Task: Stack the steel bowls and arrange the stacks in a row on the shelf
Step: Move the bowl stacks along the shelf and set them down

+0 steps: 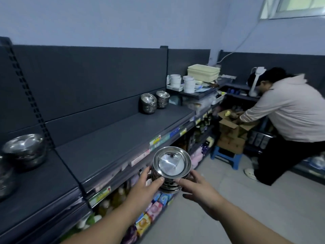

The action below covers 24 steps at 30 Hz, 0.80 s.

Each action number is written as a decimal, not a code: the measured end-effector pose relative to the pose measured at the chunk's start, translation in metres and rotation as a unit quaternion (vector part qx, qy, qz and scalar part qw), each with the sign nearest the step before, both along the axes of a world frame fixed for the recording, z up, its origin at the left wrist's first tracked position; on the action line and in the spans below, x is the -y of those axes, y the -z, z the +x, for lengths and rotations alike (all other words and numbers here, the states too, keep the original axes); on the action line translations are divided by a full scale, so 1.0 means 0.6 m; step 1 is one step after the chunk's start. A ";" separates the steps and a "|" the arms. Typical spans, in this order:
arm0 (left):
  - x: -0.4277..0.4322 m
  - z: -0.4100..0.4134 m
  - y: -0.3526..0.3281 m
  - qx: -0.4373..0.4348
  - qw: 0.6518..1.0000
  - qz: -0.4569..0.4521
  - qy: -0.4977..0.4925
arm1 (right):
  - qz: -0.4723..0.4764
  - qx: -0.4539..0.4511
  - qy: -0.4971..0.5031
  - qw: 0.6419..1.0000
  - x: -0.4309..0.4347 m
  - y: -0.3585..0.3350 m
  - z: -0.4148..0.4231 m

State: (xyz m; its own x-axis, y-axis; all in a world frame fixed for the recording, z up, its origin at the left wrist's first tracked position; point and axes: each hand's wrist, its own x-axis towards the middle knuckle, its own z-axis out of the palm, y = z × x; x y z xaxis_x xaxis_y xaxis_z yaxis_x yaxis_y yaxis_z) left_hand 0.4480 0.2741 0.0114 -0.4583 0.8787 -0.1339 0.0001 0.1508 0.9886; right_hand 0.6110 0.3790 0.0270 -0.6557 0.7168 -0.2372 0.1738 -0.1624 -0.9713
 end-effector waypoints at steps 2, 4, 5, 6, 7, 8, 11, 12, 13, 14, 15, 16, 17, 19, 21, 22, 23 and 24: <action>-0.046 0.024 0.000 -0.005 1.000 -0.008 0.014 | -0.005 -0.006 0.012 1.000 -0.041 0.002 0.029; -0.095 0.036 0.000 -0.012 1.000 -0.013 0.025 | -0.007 -0.004 0.024 1.000 -0.081 0.007 0.047; -0.119 0.039 0.002 -0.017 0.999 -0.011 0.031 | -0.005 -0.004 0.031 0.999 -0.099 0.007 0.051; -0.142 0.039 0.006 -0.014 0.999 -0.005 0.038 | -0.008 -0.004 0.035 0.999 -0.119 0.013 0.053; -0.164 0.041 0.004 -0.008 0.999 -0.001 0.044 | -0.011 0.000 0.043 0.999 -0.137 0.013 0.053; -0.193 0.034 0.002 -0.010 0.999 0.001 0.040 | -0.011 0.002 0.050 0.999 -0.162 0.015 0.049; -0.284 0.001 0.019 0.010 0.998 0.003 0.056 | -0.007 -0.001 0.057 0.998 -0.247 0.025 0.017; -0.293 -0.002 0.015 0.002 0.999 0.009 0.054 | -0.006 0.000 0.054 0.999 -0.256 0.023 0.014; -0.312 -0.012 0.013 0.001 0.999 0.009 0.050 | -0.006 -0.001 0.052 0.999 -0.270 0.017 0.005; -0.339 -0.029 0.018 0.001 0.999 0.013 0.052 | -0.004 -0.005 0.051 0.999 -0.297 0.018 -0.011; -0.371 -0.050 0.019 0.000 0.999 0.012 0.051 | 0.003 -0.002 0.053 0.999 -0.330 0.017 -0.033; -0.406 -0.077 0.020 0.002 0.999 0.021 0.049 | 0.008 0.001 0.055 0.998 -0.364 0.014 -0.059; -0.442 -0.104 0.018 0.004 0.999 0.032 0.044 | 0.013 0.005 0.057 0.998 -0.399 0.009 -0.085; -0.503 -0.157 0.004 0.016 0.999 0.034 0.026 | 0.014 0.007 0.050 0.999 -0.463 -0.002 -0.138; -0.554 -0.204 -0.011 0.028 0.999 0.043 0.019 | 0.014 0.009 0.042 0.999 -0.519 -0.013 -0.190; -0.577 -0.226 -0.016 0.031 0.998 0.047 0.018 | 0.019 0.007 0.039 0.999 -0.546 -0.015 -0.215; -0.600 -0.249 -0.016 0.031 0.999 0.044 0.010 | 0.021 0.008 0.039 0.999 -0.572 -0.018 -0.239; -0.620 -0.269 -0.016 0.023 0.999 0.037 0.003 | 0.019 0.005 0.037 0.999 -0.596 -0.017 -0.261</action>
State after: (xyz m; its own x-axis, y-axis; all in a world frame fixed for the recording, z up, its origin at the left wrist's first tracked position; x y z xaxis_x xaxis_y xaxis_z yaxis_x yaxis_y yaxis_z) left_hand 0.2864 0.6462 0.0209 -0.4484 0.8893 -0.0900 -0.0453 0.0779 0.9959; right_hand 0.4546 0.7365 0.0375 -0.5976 0.7721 -0.2161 0.1730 -0.1390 -0.9751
